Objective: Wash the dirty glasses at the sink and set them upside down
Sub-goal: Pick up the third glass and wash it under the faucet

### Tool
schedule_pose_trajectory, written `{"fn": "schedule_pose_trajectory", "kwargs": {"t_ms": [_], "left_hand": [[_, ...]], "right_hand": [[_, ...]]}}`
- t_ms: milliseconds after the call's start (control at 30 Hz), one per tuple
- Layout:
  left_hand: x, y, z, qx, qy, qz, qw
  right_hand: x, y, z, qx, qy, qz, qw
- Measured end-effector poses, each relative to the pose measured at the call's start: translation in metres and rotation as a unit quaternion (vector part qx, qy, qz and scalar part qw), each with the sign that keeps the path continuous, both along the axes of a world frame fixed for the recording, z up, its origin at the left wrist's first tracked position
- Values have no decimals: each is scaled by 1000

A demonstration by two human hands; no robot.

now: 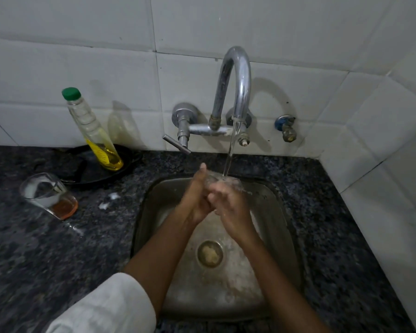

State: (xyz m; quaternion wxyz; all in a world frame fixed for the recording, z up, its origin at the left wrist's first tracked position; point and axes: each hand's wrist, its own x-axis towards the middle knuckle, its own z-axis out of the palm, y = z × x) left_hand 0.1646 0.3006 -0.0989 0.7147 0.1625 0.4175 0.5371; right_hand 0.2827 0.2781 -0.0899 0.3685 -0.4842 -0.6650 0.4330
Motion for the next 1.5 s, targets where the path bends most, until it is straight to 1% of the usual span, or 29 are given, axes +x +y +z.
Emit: {"fn": "schedule_pose_trajectory", "kwargs": {"t_ms": [67,100,167,233,267,300,333,367,433,467,500,567,600,633,767,800,867,933,1000,1033,1067,1167,1200,1233,1267,1300,1333,1400,1500], "left_hand": [[-1,-7,-7,-7,-88,-27,996],[2,-10,-13,7,-101,-11,995],[11,-13,-23,33,-84,22,996],[11,-12,-24,18,-69,38,997],[8,-9,-21,-3,-54,27,998],[4,-5,-20,-27,-33,9,999],[2,-4,-16,-39,1,-10,999],[3,-4,-14,-39,18,-16,999],[8,-7,-9,6,-15,0,1000],[12,-9,-7,10,-54,24,998],[13,-9,-9,11,-84,40,996],[8,-5,-6,-7,-53,30,998],[5,-3,-3,-21,-29,17,999],[4,-2,-6,-26,-19,-4,999],[8,-6,-9,-2,-94,32,995],[7,-6,-7,6,-106,23,994],[-1,-2,0,-3,-36,-8,999],[0,0,1,0,-1,-28,1000],[9,-7,6,18,-41,18,999],[12,-9,5,15,-73,51,996],[14,-8,4,17,-117,74,990],[8,-3,12,-10,-74,40,996],[8,0,13,-31,-28,23,999],[9,1,13,-45,9,22,999],[12,0,14,-54,38,30,997],[16,-1,16,-50,59,47,996],[21,-2,18,-34,77,72,994],[25,-3,15,12,155,140,978],[17,-8,17,175,405,160,883]], "right_hand": [[3,6,-5,141,-293,53,944],[0,8,-2,149,-313,17,938],[-1,12,7,126,-225,-33,966],[0,20,11,47,-164,43,984],[5,17,20,43,-245,118,961],[12,18,24,62,-377,166,909],[17,21,27,96,-467,171,863],[17,20,28,110,-489,150,852],[2,16,32,111,-332,69,934],[-6,13,36,51,-213,51,974],[-9,14,40,18,-149,69,986],[-7,9,45,61,-278,158,945],[-2,10,44,71,-392,174,901],[-1,12,40,50,-428,155,889],[-14,17,34,31,-231,56,971],[-9,19,32,99,-266,97,954],[1,19,29,149,-448,169,865],[3,18,27,126,-465,134,866],[-10,19,30,27,-273,71,959],[-16,19,30,-5,-177,63,982],[-19,20,32,3,-155,87,984],[-3,29,19,145,-365,208,896],[1,30,16,116,-350,203,907],[2,30,14,64,-273,177,943],[0,26,14,-23,-136,128,982],[-5,23,12,-120,21,53,991],[-7,20,7,-207,166,-13,964],[-9,13,-4,-312,388,-78,864],[-13,9,-11,-367,549,-128,740]]}}
